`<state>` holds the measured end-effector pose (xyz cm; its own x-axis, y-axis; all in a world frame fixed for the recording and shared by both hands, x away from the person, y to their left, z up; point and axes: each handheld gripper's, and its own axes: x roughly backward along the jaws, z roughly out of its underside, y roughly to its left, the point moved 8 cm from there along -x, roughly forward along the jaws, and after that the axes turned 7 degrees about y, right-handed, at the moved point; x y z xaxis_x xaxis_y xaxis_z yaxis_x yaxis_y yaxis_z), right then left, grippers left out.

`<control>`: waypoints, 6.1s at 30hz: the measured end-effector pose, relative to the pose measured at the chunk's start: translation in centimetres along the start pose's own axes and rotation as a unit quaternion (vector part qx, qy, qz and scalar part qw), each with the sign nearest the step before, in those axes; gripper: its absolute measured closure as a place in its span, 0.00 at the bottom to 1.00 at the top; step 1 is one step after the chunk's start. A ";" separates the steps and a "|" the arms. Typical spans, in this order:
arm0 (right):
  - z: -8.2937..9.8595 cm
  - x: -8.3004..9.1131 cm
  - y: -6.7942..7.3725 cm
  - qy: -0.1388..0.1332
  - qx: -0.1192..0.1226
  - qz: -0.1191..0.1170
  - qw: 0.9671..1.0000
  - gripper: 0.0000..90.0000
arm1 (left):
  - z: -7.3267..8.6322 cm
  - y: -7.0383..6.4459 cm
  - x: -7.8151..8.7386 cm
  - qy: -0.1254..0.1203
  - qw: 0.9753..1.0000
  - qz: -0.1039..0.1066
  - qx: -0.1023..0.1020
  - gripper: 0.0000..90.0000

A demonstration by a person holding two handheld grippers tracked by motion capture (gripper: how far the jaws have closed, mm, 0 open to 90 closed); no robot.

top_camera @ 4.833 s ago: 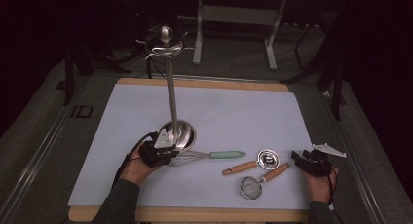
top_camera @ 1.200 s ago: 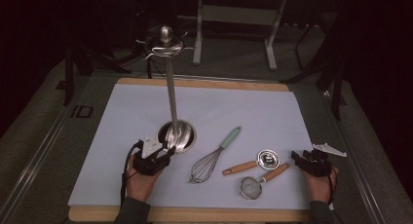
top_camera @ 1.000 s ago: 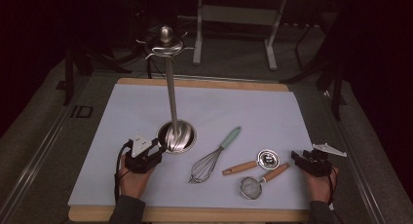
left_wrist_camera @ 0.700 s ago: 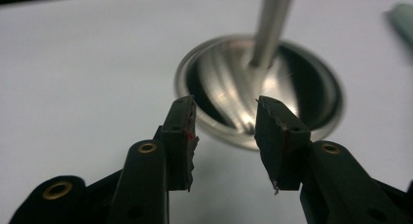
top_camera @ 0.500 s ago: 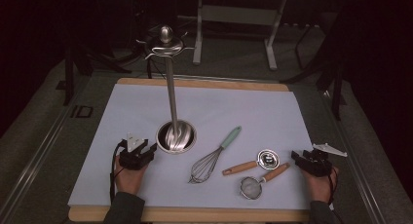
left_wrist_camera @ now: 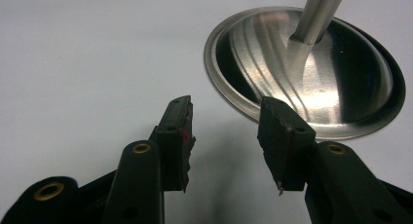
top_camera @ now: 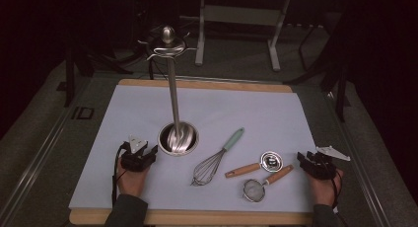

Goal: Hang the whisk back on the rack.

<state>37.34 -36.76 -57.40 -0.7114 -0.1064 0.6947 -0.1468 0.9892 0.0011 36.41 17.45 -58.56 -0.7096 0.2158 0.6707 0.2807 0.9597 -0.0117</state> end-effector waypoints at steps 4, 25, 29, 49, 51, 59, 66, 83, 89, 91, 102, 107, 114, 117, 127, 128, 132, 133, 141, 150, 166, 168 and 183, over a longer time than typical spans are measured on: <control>-1.8 1.7 1.8 -0.026 0.036 0.001 0.999 0.73 | 0.0 0.1 0.2 -0.007 1.000 0.003 0.003 0.62; -7.0 -4.2 15.8 0.080 0.194 -0.120 0.970 1.00 | 0.0 -0.1 0.4 -0.016 1.000 0.001 -0.008 0.59; -6.5 -5.5 17.0 0.117 0.198 -0.138 0.963 0.98 | 0.0 -0.2 0.3 -0.015 1.000 0.003 -0.009 0.59; -7.6 -9.0 22.3 0.167 0.235 -0.158 0.944 1.00 | 0.0 -0.2 0.1 -0.006 1.000 0.002 -0.011 0.59; -7.9 -9.3 23.0 0.170 0.242 -0.160 0.942 1.00 | 0.0 -0.2 0.1 -0.006 1.000 0.002 -0.009 0.59; -8.5 -9.9 26.2 0.179 0.244 -0.182 0.936 1.00 | 0.0 -0.1 0.1 -0.004 1.000 0.003 -0.004 0.59; -9.6 -9.6 28.2 0.167 0.236 -0.208 0.934 0.99 | 0.0 -0.1 0.1 -0.004 1.000 0.004 -0.003 0.59; -9.9 -9.9 29.7 0.199 0.100 -0.282 0.933 0.61 | 0.1 0.0 0.0 -0.002 1.000 0.003 0.001 0.58; -9.7 -9.9 30.8 0.216 0.081 -0.308 0.923 0.64 | 0.1 0.0 0.0 -0.001 1.000 0.003 0.001 0.58; -9.4 -9.6 31.8 0.225 0.087 -0.324 0.915 0.65 | 0.1 0.0 0.0 0.000 1.000 0.004 0.002 0.58; -8.3 -9.2 33.3 0.274 0.103 -0.312 0.904 0.66 | 0.1 0.0 0.0 0.000 1.000 0.004 0.002 0.58; -8.0 -9.1 33.7 0.269 0.118 -0.304 0.906 0.68 | 0.1 0.0 0.0 0.000 1.000 0.005 0.003 0.58; -8.4 -8.9 33.9 0.257 0.089 -0.312 0.910 0.75 | 0.1 0.0 0.0 0.000 1.000 0.005 0.002 0.58; -8.5 -8.8 34.0 0.254 0.076 -0.320 0.910 0.76 | 0.1 0.0 0.0 0.000 1.000 0.006 0.004 0.58; -10.4 -6.9 33.6 0.210 0.058 -0.341 0.914 0.77 | 0.1 0.0 0.0 0.000 1.000 0.005 0.004 0.58; -10.6 -6.7 33.5 0.205 0.057 -0.342 0.915 0.77 | 0.1 0.1 0.0 -0.001 1.000 0.005 0.004 0.57; -11.2 -6.0 33.2 0.188 0.056 -0.346 0.918 0.77 | 0.1 0.1 0.1 -0.001 1.000 0.004 0.004 0.57; -11.3 -5.9 33.1 0.182 0.059 -0.347 0.918 0.77 | 0.1 0.1 0.1 -0.001 1.000 0.004 0.004 0.57; -11.8 -4.6 32.2 0.147 0.065 -0.353 0.922 0.77 | 0.1 0.1 0.1 -0.001 1.000 0.004 0.003 0.57; -12.6 -2.7 31.2 0.116 0.059 -0.366 0.921 0.77 | 0.1 0.1 0.1 -0.001 1.000 0.004 0.005 0.57; -13.0 0.1 31.9 0.071 0.101 -0.357 0.926 0.77 | 0.1 0.1 0.0 -0.001 1.000 0.004 0.008 0.57; -13.2 0.4 31.9 0.066 0.102 -0.358 0.926 0.77 | 0.1 0.2 0.0 -0.002 1.000 0.004 0.008 0.57; -14.6 3.6 32.6 0.028 0.126 -0.369 0.921 0.77 | 0.1 0.2 0.0 -0.002 1.000 0.004 0.008 0.57</control>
<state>40.05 -3.45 -44.33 -0.3199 -0.7272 0.6073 -0.7350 0.5949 0.3253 36.40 17.63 -58.59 -0.7099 0.2239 0.6677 0.2755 0.9609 -0.0292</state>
